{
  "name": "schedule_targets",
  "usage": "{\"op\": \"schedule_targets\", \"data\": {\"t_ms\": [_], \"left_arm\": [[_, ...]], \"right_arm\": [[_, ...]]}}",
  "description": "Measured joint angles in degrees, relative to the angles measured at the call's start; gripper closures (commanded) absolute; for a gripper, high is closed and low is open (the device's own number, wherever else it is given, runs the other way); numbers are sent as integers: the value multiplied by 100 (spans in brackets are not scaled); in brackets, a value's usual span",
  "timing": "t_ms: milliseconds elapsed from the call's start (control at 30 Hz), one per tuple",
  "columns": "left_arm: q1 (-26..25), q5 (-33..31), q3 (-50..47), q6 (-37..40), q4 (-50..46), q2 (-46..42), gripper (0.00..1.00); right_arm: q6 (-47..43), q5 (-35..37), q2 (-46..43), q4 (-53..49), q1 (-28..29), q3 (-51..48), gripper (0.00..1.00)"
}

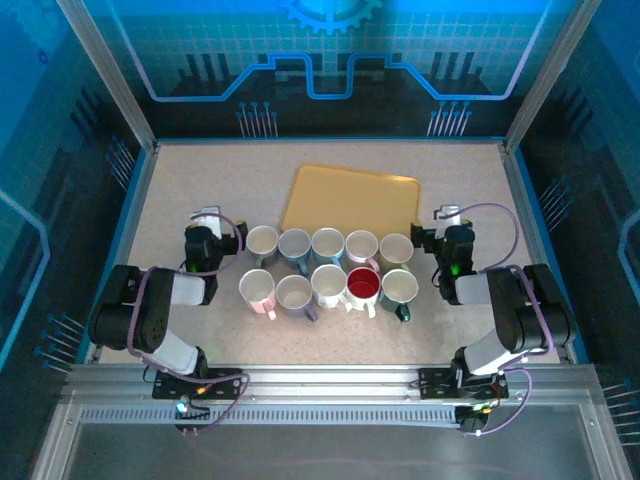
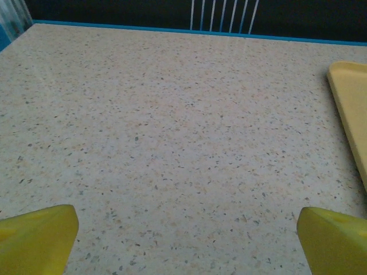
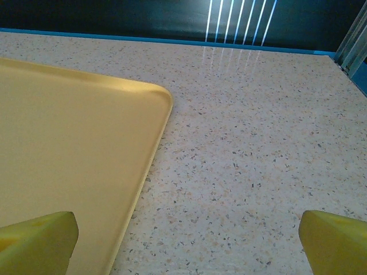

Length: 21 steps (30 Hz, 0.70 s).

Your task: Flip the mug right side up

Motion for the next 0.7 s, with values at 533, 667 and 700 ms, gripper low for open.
{"op": "schedule_targets", "data": {"t_ms": [533,667,700], "left_arm": [[55,234,33,15,-46,0,1],[55,238,33,15,-46,0,1],[55,240,33,15,-46,0,1]], "right_arm": [[0,0,0,0,0,0,0],[0,0,0,0,0,0,0],[0,0,0,0,0,0,0]]}}
